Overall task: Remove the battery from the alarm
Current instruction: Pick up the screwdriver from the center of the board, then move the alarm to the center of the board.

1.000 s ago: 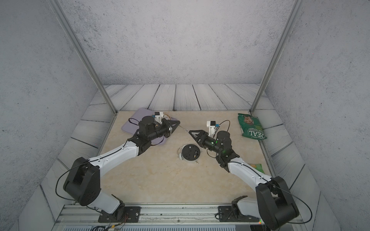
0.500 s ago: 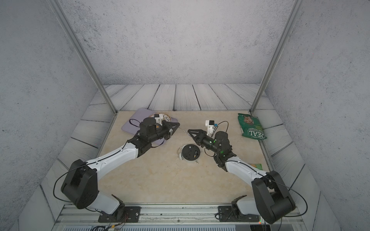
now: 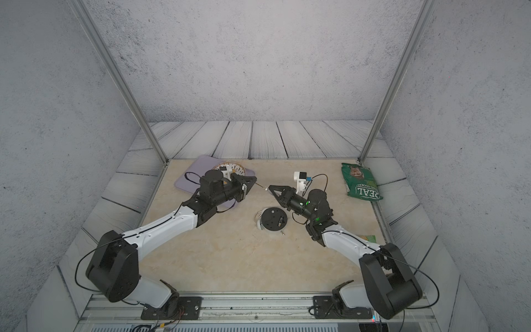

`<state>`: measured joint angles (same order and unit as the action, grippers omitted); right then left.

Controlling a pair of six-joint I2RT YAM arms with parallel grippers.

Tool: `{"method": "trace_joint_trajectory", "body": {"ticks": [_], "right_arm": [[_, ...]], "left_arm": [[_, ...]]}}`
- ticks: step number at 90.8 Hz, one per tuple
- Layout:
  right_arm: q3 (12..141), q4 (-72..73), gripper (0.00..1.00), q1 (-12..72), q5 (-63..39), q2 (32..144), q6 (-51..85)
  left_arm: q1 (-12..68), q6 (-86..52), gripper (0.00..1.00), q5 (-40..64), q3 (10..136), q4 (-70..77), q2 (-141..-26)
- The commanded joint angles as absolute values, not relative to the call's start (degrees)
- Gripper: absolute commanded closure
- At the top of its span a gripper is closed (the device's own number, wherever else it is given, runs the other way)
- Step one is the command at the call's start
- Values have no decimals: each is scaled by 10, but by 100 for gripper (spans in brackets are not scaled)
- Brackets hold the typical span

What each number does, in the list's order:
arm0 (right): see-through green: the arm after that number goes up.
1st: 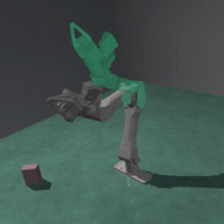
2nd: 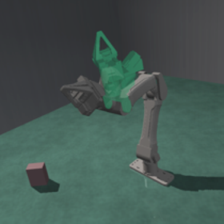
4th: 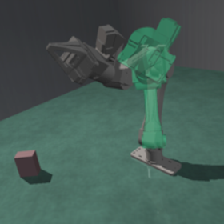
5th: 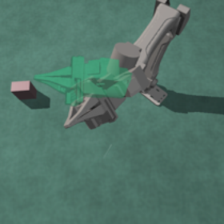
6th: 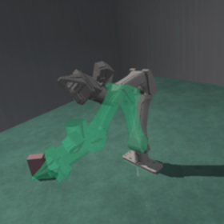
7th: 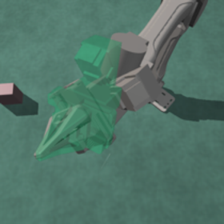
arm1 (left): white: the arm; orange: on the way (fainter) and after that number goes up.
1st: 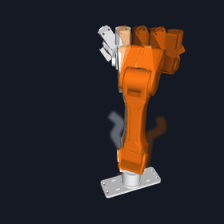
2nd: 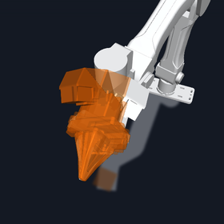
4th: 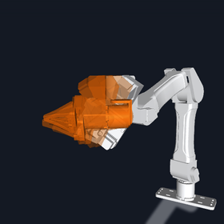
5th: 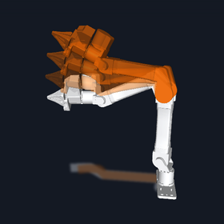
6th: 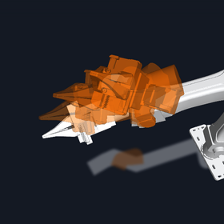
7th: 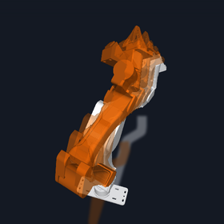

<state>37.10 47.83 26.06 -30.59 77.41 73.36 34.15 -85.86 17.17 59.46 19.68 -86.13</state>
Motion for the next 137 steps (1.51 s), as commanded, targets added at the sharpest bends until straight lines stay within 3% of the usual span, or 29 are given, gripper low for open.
{"method": "trace_joint_trajectory", "body": {"ticks": [1, 9, 16, 23, 27, 37, 46, 68, 81, 93, 124, 137], "right_arm": [[367, 491, 79, 265, -294, 784, 734], [371, 492, 82, 265, -291, 790, 734], [373, 492, 100, 265, -287, 793, 733], [367, 476, 100, 261, -280, 783, 724], [364, 458, 100, 255, -280, 771, 715], [347, 392, 100, 229, -275, 721, 688], [332, 289, 100, 196, -270, 649, 650], [399, -165, 100, 118, -199, 470, 472], [433, -324, 100, 89, -162, 433, 432], [446, -368, 100, 86, -160, 422, 428], [472, -388, 100, 86, -171, 427, 416], [474, -383, 100, 86, -183, 432, 417]], "left_arm": [[350, -849, 100, 171, 590, 209, -853], [353, -850, 100, 164, 589, 205, -848], [354, -850, 100, 167, 590, 205, -848], [354, -839, 100, 169, 587, 188, -842], [353, -823, 92, 167, 585, 165, -837], [350, -748, 57, 171, 589, 86, -829], [346, -633, 40, 187, 611, 3, -833], [349, -263, 22, 240, 745, -230, -900], [365, -90, 21, 264, 843, -348, -990], [380, 8, 21, 271, 914, -405, -1063], [383, 21, 23, 253, 1092, -429, -1243], [379, 33, 37, 227, 1148, -475, -1300]]}}
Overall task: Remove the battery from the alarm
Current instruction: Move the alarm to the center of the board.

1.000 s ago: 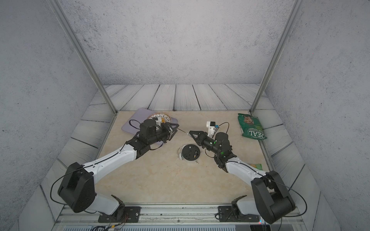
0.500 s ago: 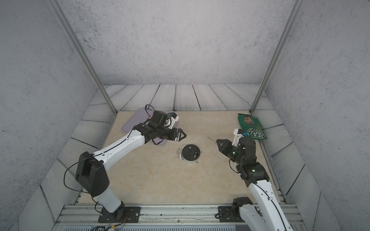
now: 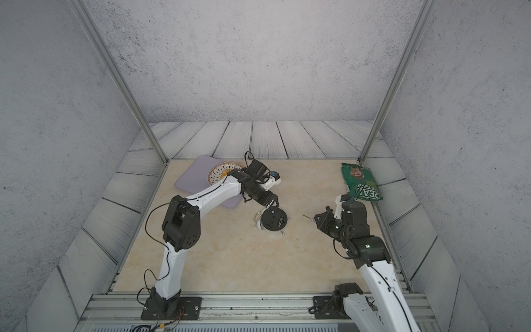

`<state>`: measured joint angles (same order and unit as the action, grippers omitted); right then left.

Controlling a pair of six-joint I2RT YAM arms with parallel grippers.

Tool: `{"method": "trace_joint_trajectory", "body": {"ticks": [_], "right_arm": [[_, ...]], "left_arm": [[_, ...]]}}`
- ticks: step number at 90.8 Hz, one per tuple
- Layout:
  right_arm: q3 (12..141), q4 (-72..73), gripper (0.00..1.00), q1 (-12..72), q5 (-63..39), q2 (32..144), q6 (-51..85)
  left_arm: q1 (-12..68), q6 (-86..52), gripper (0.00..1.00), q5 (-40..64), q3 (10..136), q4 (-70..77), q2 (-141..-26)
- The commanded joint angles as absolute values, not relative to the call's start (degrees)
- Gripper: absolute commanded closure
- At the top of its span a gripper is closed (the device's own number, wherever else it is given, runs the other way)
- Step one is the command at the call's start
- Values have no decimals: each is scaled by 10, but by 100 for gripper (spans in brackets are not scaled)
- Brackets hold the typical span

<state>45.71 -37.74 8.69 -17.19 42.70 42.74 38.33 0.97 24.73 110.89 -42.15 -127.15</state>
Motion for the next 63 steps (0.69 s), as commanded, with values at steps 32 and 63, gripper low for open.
{"method": "trace_joint_trajectory", "body": {"ticks": [32, 63], "right_arm": [[462, -356, 100, 86, -205, 448, 427], [485, -374, 100, 88, -274, 516, 378]], "left_arm": [[372, 3, 76, 227, 1091, -481, -1303], [370, -187, 69, 152, 888, -484, -1157]]}}
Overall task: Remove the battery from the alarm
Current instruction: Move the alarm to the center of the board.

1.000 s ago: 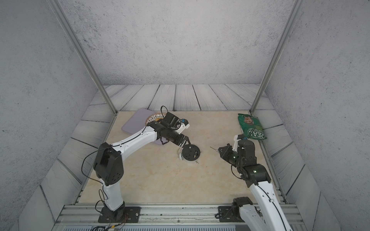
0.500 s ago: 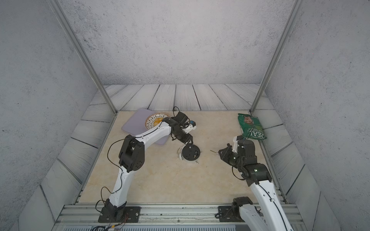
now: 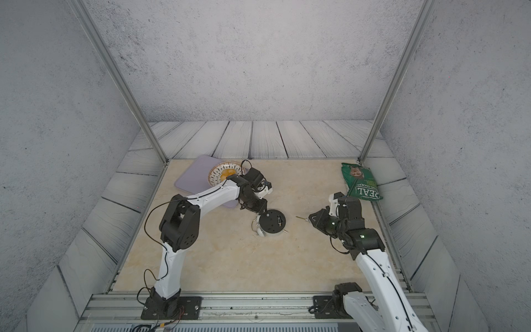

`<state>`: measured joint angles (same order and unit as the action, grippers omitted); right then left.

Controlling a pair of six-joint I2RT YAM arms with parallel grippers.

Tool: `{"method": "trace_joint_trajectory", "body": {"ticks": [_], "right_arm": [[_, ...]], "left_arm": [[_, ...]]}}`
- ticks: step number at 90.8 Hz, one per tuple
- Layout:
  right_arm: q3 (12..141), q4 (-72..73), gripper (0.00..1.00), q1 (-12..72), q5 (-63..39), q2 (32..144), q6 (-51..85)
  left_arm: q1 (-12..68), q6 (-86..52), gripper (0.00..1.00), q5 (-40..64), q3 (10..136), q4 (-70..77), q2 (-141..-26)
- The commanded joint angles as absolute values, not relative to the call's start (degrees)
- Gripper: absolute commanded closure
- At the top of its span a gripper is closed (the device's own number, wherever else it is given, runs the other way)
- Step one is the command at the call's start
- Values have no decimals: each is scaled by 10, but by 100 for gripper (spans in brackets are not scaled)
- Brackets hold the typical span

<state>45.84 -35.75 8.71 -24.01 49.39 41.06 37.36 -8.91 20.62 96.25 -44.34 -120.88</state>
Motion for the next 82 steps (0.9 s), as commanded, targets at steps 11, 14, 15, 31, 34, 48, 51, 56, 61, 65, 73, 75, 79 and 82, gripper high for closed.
{"method": "trace_joint_trajectory", "body": {"ticks": [11, 14, 15, 31, 34, 48, 51, 56, 61, 65, 73, 75, 79, 82], "right_arm": [[504, -392, 100, 100, -295, 553, 356], [513, -400, 100, 109, -296, 564, 351], [516, -403, 100, 113, -296, 569, 347], [581, -461, 100, 194, -236, 637, 301], [595, -473, 100, 211, -222, 656, 296], [681, -531, 100, 271, -160, 741, 274], [696, -541, 100, 281, -146, 757, 269], [719, -560, 100, 300, -122, 778, 260], [742, -572, 100, 315, -102, 799, 257], [756, -578, 100, 325, -91, 813, 259], [786, -589, 100, 341, -77, 844, 262], [793, -592, 100, 346, -73, 850, 264], [807, -595, 100, 354, -66, 865, 268], [818, -600, 100, 362, -56, 876, 272]], "left_arm": [[370, -278, 60, 181, 783, -433, -1084], [370, -298, 60, 192, 756, -412, -1066], [371, -303, 60, 195, 748, -407, -1060], [371, -339, 53, 242, 693, -357, -998], [371, -340, 52, 251, 692, -356, -993], [370, -359, 48, 321, 659, -327, -968], [366, -359, 46, 334, 650, -321, -959], [355, -352, 42, 353, 636, -318, -946], [337, -339, 39, 365, 629, -317, -930], [321, -319, 37, 372, 631, -321, -922], [301, -263, 35, 363, 661, -350, -931], [299, -249, 35, 363, 672, -359, -937], [298, -224, 34, 361, 693, -369, -950], [298, -208, 34, 358, 708, -378, -963]]}}
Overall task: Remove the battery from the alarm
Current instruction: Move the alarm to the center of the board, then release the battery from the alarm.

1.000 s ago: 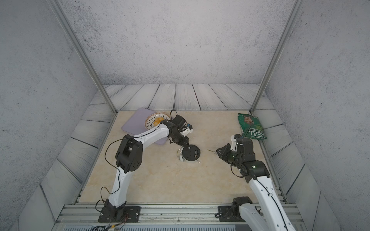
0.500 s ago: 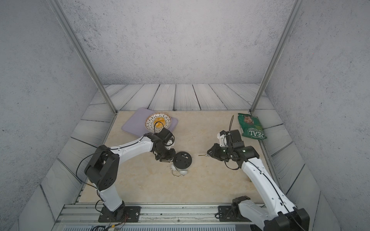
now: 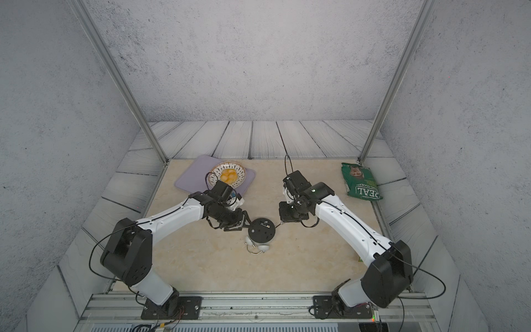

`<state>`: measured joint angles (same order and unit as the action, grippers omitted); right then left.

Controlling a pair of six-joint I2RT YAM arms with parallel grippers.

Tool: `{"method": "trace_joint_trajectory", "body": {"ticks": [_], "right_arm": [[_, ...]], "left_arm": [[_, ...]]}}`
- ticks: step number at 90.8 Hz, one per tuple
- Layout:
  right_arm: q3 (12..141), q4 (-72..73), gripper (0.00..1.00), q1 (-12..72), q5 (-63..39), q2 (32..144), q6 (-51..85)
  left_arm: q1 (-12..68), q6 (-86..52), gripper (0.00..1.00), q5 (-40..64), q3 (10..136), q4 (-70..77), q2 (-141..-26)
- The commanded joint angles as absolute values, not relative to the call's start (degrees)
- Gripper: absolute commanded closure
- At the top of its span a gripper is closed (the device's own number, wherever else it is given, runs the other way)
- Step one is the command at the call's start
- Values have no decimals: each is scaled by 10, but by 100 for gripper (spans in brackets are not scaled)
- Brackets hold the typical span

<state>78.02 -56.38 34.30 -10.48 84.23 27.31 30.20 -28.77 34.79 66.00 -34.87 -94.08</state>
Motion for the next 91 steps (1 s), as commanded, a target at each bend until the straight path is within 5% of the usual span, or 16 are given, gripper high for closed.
{"method": "trace_joint_trajectory", "body": {"ticks": [1, 91], "right_arm": [[822, -602, 100, 364, -53, 879, 273], [826, -555, 100, 392, -28, 978, 336]], "left_arm": [[298, -203, 34, 356, 713, -382, -969], [286, -170, 61, 409, 775, -386, -1116]]}}
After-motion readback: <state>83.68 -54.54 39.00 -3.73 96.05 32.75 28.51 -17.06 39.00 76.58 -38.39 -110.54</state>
